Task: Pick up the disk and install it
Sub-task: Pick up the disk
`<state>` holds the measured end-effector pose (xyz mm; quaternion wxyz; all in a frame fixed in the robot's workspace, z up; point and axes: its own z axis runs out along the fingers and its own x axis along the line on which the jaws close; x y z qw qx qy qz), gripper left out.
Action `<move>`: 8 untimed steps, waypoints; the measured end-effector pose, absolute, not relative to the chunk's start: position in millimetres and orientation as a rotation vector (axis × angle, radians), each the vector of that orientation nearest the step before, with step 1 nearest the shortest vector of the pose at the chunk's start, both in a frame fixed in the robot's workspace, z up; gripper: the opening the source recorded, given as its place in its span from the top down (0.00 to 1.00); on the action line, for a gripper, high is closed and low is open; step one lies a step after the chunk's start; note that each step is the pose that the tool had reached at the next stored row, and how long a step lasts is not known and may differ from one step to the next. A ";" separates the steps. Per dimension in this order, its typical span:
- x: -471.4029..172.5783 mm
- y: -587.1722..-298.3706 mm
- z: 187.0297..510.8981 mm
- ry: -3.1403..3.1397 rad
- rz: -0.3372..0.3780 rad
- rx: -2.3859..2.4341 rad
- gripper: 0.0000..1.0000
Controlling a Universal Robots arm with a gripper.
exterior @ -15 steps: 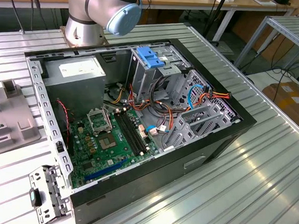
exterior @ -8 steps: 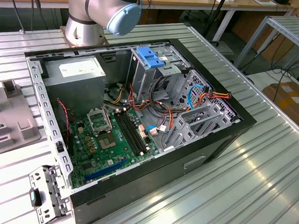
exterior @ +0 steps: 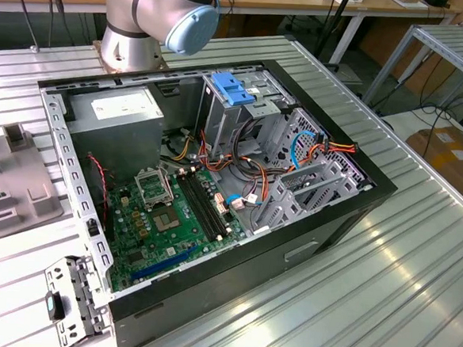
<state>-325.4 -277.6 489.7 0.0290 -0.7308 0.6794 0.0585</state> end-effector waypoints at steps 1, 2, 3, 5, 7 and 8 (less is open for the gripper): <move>-324.8 -277.6 489.7 2.096 0.180 -2.254 0.64; -324.2 -277.6 489.7 2.096 0.180 -2.255 0.64; -323.1 -277.6 489.6 2.096 0.180 -2.254 0.64; -321.2 -277.6 489.5 2.096 0.180 -2.254 0.64; -320.0 -277.6 489.5 2.096 0.180 -2.255 0.64; -319.5 -277.6 489.5 2.096 0.180 -2.254 0.64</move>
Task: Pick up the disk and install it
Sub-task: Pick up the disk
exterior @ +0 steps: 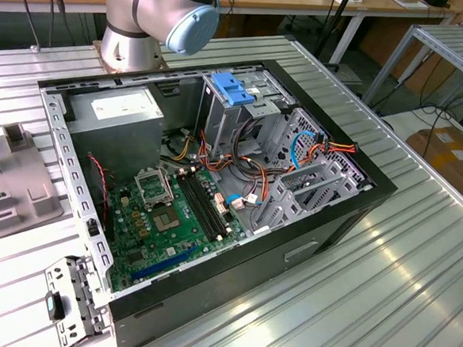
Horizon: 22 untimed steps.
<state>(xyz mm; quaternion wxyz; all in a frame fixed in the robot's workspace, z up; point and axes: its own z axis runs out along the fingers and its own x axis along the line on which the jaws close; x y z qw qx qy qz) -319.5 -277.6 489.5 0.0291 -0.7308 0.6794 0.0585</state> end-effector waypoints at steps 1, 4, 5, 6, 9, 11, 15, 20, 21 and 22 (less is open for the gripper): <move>-318.9 -277.6 489.5 2.096 0.180 -2.255 0.64; -316.8 -277.6 489.4 2.096 0.180 -2.254 0.64; -316.1 -277.6 489.4 2.096 0.180 -2.255 0.64; -315.6 -277.6 489.4 2.096 0.180 -2.254 0.64; -313.7 -277.6 489.3 2.096 0.180 -2.255 0.64; -312.1 -277.6 489.2 2.096 0.180 -2.255 0.64; -308.3 -277.6 489.1 2.096 0.180 -2.255 0.64; -304.1 -277.8 488.9 2.096 0.180 -2.254 0.64; -303.0 -277.9 488.9 2.096 0.180 -2.255 0.64; -301.5 -278.2 488.9 2.096 0.181 -2.255 0.64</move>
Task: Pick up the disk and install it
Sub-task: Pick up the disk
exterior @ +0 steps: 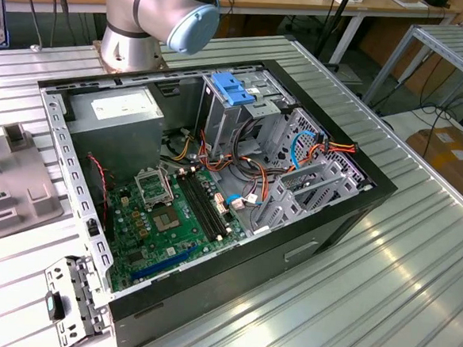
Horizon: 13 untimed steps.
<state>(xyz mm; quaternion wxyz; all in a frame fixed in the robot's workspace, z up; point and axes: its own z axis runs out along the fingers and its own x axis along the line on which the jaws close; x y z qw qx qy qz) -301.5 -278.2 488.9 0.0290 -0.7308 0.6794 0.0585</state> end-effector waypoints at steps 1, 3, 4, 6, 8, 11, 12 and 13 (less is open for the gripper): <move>-300.9 -278.7 488.8 2.096 0.180 -2.254 0.64; -300.1 -279.5 488.7 2.096 0.180 -2.254 0.64; -299.6 -280.0 488.7 2.096 0.180 -2.255 0.64; -298.8 -280.9 488.7 2.096 0.180 -2.255 0.64; -298.2 -281.7 488.6 2.096 0.180 -2.255 0.64; -297.0 -283.0 488.5 2.096 0.180 -2.255 0.64; -296.1 -283.9 488.4 2.096 0.180 -2.255 0.64; -295.6 -284.3 488.3 2.096 0.180 -2.254 0.64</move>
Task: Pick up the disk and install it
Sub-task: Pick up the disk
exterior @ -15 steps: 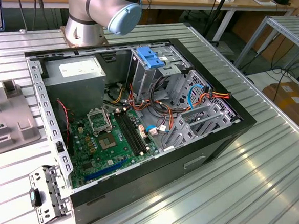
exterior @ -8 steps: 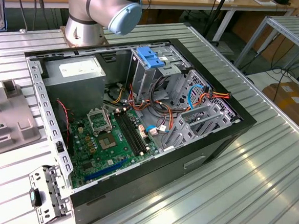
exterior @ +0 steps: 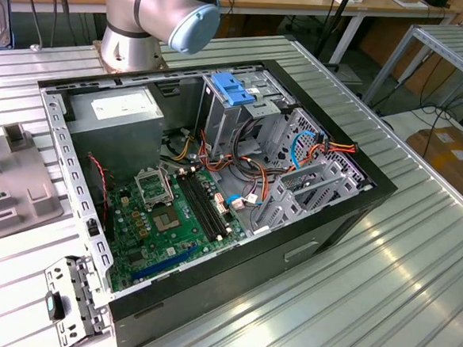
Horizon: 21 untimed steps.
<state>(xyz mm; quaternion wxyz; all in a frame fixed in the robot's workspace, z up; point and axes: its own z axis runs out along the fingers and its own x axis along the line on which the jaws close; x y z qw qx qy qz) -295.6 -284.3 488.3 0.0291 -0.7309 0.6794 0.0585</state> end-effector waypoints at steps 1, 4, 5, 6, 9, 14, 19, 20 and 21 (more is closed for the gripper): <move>-295.1 -284.6 488.3 2.096 0.180 -2.254 0.64; -293.2 -285.9 488.2 2.096 0.180 -2.255 0.64; -292.6 -286.3 488.1 2.096 0.180 -2.255 0.64; -292.1 -286.7 488.1 2.096 0.180 -2.255 0.64; -290.4 -287.9 487.9 2.096 0.180 -2.254 0.64; -287.1 -290.2 487.7 2.096 0.180 -2.255 0.64; -283.4 -292.6 487.3 2.096 0.180 -2.255 0.64; -282.9 -292.8 487.3 2.096 0.180 -2.255 0.64; -282.3 -293.1 487.2 2.096 0.180 -2.255 0.64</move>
